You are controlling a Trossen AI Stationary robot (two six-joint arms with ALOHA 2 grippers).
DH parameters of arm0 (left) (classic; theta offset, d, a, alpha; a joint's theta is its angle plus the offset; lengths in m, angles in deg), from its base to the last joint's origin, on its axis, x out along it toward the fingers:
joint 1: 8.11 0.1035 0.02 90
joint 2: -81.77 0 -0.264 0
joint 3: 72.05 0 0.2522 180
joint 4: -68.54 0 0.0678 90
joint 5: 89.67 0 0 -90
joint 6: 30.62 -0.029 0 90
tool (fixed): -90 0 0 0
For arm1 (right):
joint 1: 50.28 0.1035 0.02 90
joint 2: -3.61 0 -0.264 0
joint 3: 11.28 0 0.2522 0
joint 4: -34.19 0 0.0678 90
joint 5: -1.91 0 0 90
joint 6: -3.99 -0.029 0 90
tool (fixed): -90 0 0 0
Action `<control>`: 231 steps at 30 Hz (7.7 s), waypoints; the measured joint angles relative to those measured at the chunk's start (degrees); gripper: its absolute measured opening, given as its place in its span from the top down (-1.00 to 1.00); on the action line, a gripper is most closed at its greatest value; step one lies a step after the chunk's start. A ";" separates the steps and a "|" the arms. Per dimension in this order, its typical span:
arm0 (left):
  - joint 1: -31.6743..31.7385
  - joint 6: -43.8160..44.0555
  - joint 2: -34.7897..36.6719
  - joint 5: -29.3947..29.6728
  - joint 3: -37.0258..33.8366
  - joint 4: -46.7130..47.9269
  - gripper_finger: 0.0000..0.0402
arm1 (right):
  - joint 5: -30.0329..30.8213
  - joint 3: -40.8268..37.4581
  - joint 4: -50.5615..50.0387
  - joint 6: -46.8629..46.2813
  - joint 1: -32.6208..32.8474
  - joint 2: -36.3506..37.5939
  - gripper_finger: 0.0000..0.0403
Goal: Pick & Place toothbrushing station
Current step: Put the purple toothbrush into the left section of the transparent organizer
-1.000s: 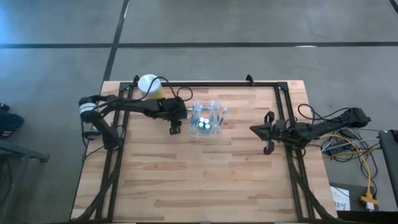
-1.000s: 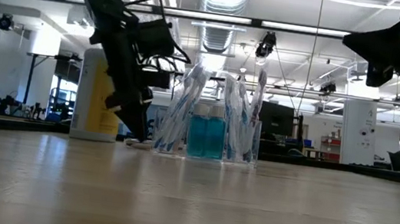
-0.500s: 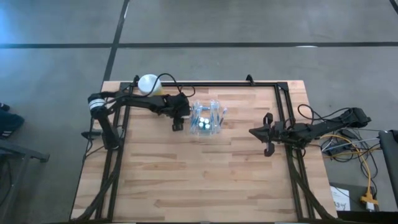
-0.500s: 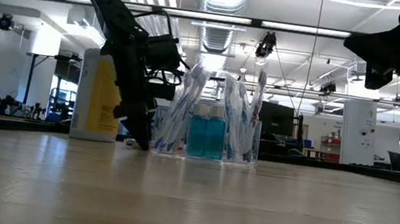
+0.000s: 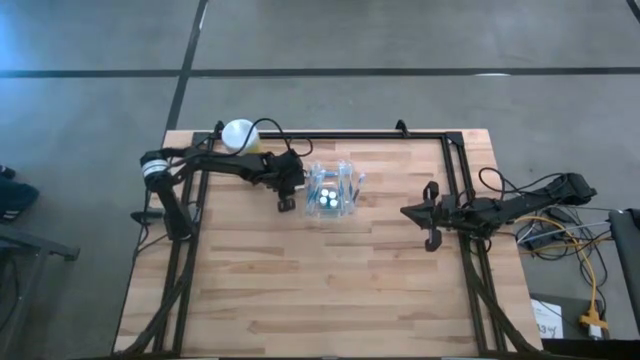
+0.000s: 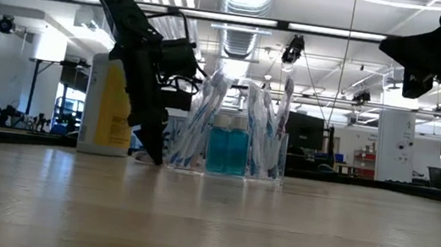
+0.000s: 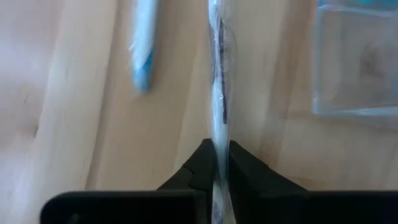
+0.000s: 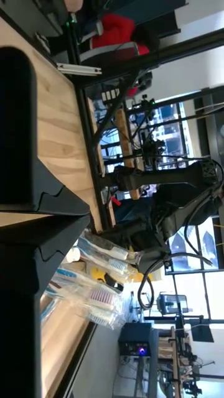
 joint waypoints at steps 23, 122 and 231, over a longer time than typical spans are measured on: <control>-0.49 10.66 34.93 4.90 -8.86 2.37 0.92 | 0.20 0.00 0.33 -1.98 0.00 0.13 0.96; -31.41 21.67 49.27 0.92 -43.89 -63.77 0.91 | -18.00 67.35 12.35 2.10 -11.78 -81.95 0.93; -22.70 21.78 15.01 19.71 -35.06 -96.49 0.87 | -6.95 9.38 30.99 2.57 -8.03 -44.49 0.94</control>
